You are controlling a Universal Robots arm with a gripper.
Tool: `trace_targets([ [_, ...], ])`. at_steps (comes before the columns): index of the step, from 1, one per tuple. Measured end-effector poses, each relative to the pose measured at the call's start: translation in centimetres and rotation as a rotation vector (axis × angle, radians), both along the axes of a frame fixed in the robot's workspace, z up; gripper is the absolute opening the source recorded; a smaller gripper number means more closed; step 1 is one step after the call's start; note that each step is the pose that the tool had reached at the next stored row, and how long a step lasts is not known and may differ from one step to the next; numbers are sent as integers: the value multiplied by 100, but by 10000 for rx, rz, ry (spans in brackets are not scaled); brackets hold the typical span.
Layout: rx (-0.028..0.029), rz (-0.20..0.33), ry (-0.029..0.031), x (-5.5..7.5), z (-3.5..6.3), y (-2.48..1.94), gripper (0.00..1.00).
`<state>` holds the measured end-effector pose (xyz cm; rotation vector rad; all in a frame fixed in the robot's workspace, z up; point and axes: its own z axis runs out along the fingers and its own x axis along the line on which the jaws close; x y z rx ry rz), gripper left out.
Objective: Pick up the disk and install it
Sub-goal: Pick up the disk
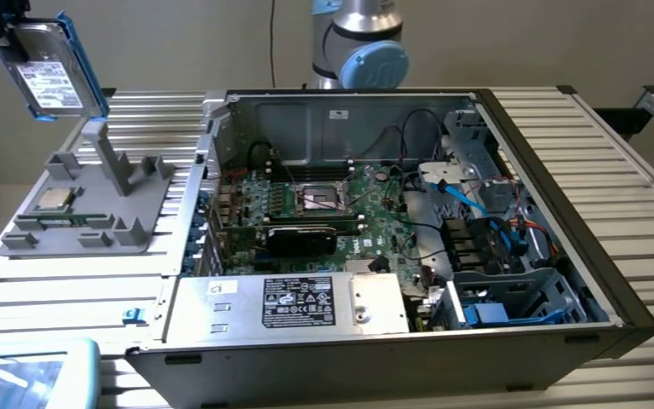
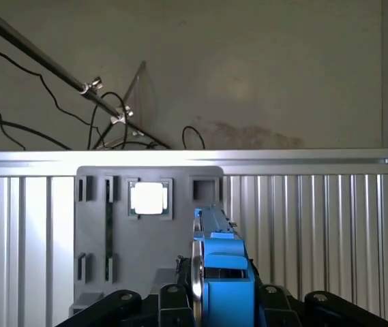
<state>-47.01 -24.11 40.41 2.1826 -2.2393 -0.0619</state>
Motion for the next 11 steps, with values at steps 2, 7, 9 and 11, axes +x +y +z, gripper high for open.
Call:
trace_targets([
  [2, 0, 0, 0, 62, 61, 0, 37],
  [7, 1, 0, -1, 215, 200, 0, 37],
  [9, 1, 0, -3, 260, 247, 0, 37],
  [11, 1, 0, -13, 299, 288, 0, 37],
])
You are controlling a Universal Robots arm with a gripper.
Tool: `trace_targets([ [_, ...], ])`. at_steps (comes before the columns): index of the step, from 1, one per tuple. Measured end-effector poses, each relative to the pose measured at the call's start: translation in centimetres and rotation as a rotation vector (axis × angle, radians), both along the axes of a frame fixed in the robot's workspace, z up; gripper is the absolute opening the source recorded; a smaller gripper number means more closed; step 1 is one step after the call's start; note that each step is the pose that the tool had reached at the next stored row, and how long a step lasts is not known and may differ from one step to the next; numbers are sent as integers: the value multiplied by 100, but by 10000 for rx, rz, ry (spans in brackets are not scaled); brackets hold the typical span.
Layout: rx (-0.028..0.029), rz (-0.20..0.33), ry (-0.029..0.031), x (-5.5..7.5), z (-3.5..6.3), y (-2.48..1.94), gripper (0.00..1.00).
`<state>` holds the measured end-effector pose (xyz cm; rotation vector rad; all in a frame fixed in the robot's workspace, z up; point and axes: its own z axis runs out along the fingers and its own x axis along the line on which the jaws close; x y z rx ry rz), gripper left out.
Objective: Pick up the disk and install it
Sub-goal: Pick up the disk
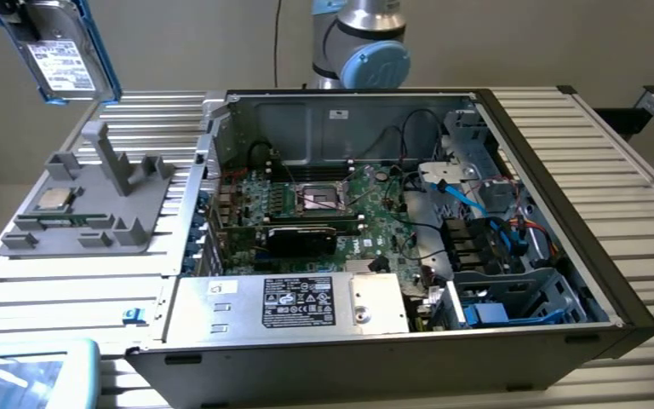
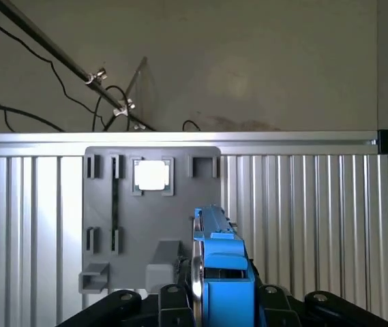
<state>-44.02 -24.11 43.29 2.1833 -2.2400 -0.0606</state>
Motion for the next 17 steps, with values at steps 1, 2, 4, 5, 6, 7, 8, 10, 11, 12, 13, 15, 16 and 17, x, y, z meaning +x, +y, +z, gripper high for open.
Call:
trace_targets([
  [1, 0, 0, -5, 21, 21, 0, 37],
  [2, 0, 0, -11, 42, 40, 0, 37],
  [4, -1, 0, -14, 90, 67, -4, 37],
  [5, -1, 0, -16, 120, 80, -9, 37],
  [6, 1, 0, -17, 149, 93, -14, 37],
  [7, 1, 0, -18, 177, 105, -18, 37],
  [8, 1, 0, -19, 205, 118, -22, 37],
  [10, 6, 0, -25, 262, 143, -31, 37],
  [11, 8, 1, -27, 290, 155, -35, 37],
  [12, 9, 1, -29, 318, 168, -40, 37],
  [13, 8, 0, -30, 348, 179, -47, 37],
  [15, 8, 0, -33, 404, 199, -66, 37],
  [16, 9, 0, -35, 431, 209, -78, 37],
  [17, 9, 0, -34, 458, 220, -93, 37],
])
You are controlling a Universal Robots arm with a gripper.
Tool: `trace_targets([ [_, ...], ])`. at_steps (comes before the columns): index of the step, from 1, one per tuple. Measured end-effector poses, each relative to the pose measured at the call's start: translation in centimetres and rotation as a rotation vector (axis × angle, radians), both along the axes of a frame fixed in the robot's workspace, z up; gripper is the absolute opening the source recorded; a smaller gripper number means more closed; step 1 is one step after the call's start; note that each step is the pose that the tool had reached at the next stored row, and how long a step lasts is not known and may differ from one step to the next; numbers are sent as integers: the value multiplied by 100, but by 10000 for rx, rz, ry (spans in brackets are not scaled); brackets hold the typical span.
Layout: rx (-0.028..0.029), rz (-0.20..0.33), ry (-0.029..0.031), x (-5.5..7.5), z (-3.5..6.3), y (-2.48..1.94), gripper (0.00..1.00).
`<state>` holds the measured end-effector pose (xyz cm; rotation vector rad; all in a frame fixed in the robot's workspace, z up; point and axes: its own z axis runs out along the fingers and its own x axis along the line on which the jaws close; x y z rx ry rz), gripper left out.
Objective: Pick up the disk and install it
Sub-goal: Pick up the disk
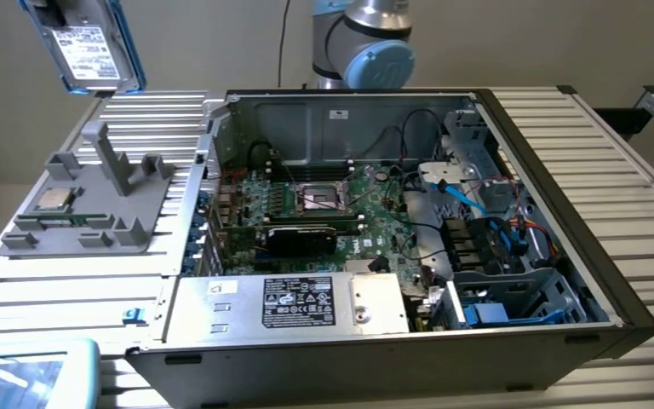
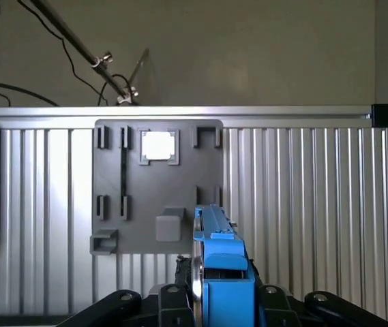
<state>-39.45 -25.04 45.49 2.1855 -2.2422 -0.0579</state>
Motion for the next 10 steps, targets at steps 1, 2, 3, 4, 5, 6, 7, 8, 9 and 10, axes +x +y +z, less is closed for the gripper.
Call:
trace_targets([
  [1, -1, 0, 0, 24, 10, -15, 37],
  [2, -1, 0, -1, 46, 19, -32, 37],
  [3, 0, 1, -4, 63, 26, -49, 37],
  [4, 0, 0, -8, 75, 31, -66, 37],
  [5, 1, 0, -12, 86, 36, -83, 37],
  [6, 0, 0, -12, 98, 43, -99, 37],
  [7, 0, 0, -14, 111, 50, -116, 37],
  [8, 0, 0, -15, 124, 56, -134, 37],
  [9, 0, 1, -16, 139, 64, -156, 37],
  [10, 0, 0, -16, 155, 73, -179, 37],
])
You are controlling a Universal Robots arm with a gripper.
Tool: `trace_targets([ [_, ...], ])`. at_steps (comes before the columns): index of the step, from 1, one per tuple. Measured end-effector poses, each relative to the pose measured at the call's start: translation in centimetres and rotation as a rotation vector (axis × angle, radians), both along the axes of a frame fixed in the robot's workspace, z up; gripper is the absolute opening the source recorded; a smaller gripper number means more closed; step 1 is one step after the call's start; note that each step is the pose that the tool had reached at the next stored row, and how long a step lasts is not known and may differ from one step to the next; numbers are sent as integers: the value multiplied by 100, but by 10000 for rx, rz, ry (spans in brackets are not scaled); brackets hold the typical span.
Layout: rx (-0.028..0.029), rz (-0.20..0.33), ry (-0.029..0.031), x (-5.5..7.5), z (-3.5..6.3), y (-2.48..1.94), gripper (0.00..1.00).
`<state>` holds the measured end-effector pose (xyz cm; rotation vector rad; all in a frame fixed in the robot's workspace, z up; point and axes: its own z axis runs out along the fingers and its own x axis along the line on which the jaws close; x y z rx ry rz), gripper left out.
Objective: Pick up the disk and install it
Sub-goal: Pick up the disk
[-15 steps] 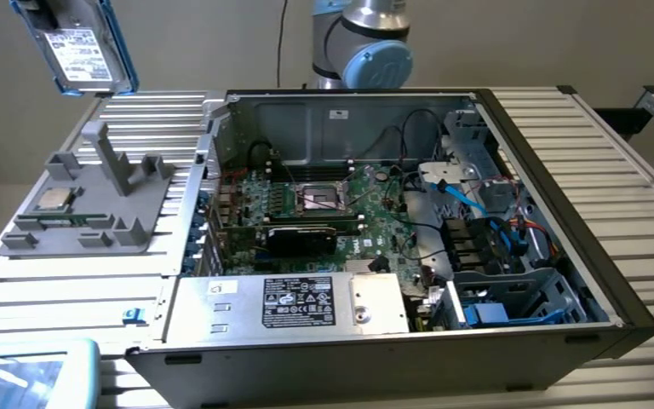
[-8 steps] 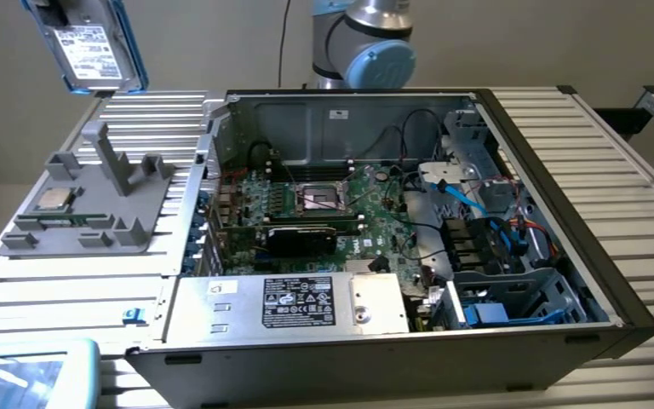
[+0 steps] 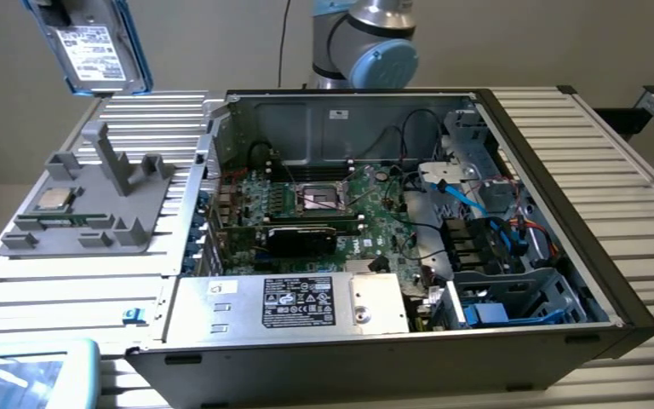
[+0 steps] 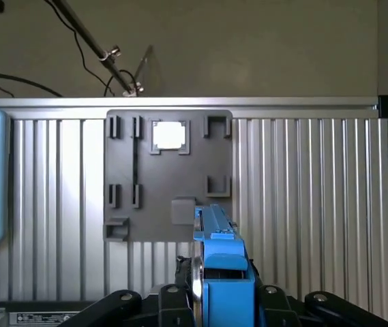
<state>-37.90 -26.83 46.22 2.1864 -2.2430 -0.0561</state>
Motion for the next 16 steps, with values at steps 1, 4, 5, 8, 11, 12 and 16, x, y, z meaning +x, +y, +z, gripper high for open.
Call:
trace_targets([
  [1, -1, 0, 2, 18, 12, -24, 37],
  [4, 0, 0, 1, 83, 52, -95, 37],
  [5, -1, 0, 1, 111, 68, -116, 37],
  [8, -1, 0, 2, 201, 121, -172, 37],
  [11, 0, -1, 1, 295, 174, -226, 37],
  [12, 0, 0, 0, 326, 191, -243, 37],
  [16, -1, -1, 1, 452, 256, -314, 37],
])
